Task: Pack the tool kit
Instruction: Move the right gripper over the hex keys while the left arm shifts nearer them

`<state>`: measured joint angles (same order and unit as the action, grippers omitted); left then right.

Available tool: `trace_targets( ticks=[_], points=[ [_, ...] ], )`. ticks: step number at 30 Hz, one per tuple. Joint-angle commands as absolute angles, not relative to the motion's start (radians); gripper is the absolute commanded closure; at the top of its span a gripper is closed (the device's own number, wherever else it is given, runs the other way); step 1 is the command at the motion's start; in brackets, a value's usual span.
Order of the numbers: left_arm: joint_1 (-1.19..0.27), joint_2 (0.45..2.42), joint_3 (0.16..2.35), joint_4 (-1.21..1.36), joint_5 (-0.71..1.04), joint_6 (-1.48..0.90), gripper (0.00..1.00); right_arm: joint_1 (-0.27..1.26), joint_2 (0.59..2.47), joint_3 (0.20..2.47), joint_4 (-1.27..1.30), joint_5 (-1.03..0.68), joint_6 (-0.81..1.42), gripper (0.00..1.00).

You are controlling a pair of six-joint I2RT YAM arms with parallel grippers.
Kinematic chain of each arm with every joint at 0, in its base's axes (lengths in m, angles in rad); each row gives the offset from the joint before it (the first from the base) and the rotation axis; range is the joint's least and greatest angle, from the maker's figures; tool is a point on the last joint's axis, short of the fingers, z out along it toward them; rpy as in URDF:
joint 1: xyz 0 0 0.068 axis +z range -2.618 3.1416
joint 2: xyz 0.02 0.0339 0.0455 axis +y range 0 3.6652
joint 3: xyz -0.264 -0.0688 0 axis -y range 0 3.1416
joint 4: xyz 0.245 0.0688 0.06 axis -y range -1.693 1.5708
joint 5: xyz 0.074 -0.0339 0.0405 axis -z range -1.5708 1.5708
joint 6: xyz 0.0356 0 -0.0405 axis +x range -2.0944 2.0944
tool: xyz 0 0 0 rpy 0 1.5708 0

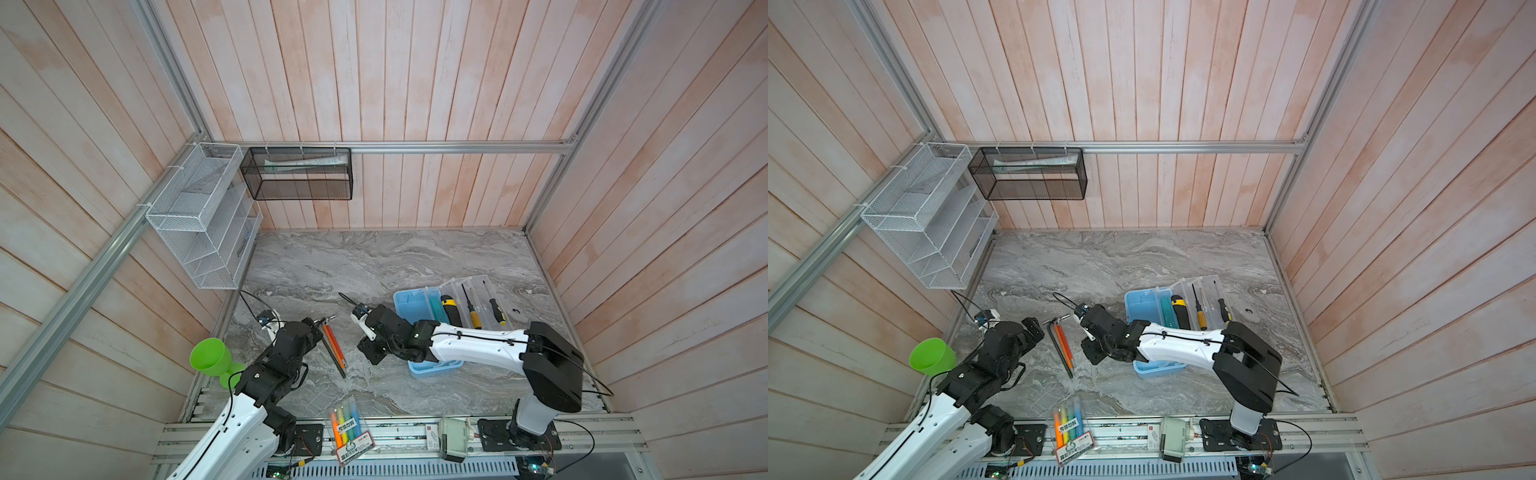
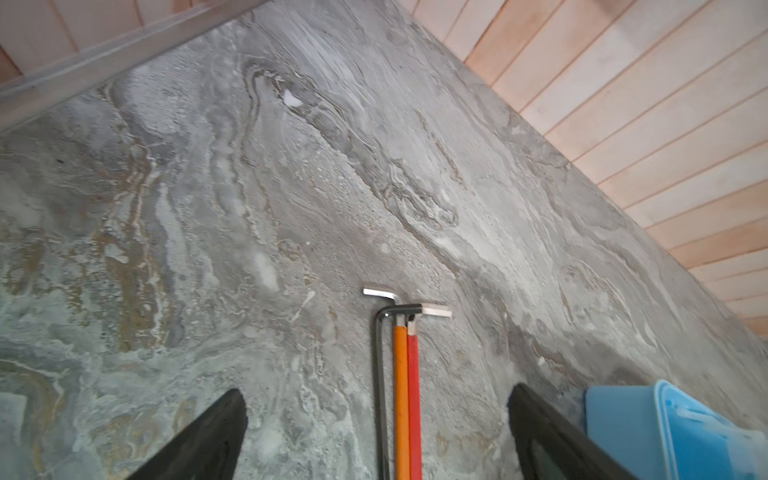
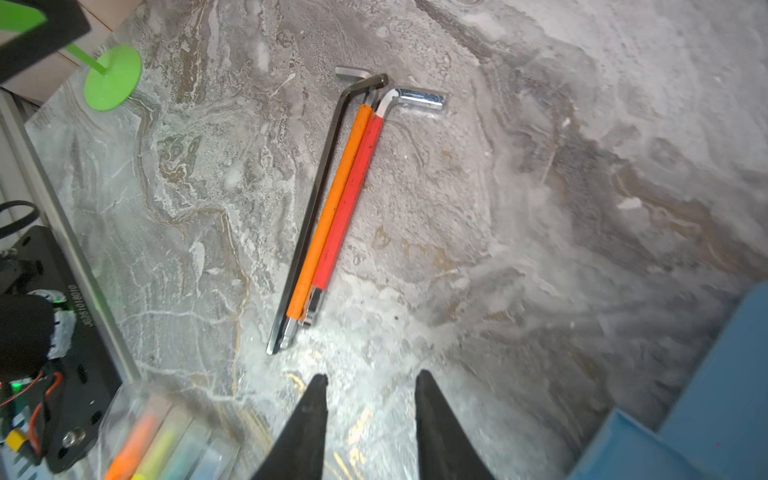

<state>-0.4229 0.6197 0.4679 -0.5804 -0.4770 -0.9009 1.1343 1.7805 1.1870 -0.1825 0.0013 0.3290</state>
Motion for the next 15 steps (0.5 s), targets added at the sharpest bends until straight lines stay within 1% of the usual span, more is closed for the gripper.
trace_targets(
  ticks=[1, 8, 11, 15],
  points=[
    [-0.412, 0.606, 0.42, -0.615, -0.523, -0.905, 0.0, 1.134, 1.885, 1.294, -0.187, -0.006, 0.274, 0.69],
    [-0.407, 0.599, 0.38, -0.591, -0.585, -0.919, 0.0, 1.125, 2.083, 1.503, -0.265, -0.02, 0.212, 0.72],
    [-0.407, 0.587, 0.371, -0.593, -0.6, -0.935, 0.0, 1.111, 2.137, 1.558, -0.273, -0.019, 0.212, 0.73],
    [-0.407, 0.58, 0.373, -0.607, -0.619, -0.956, 0.0, 1.086, 2.185, 1.597, -0.263, -0.059, 0.221, 0.74]
  ],
)
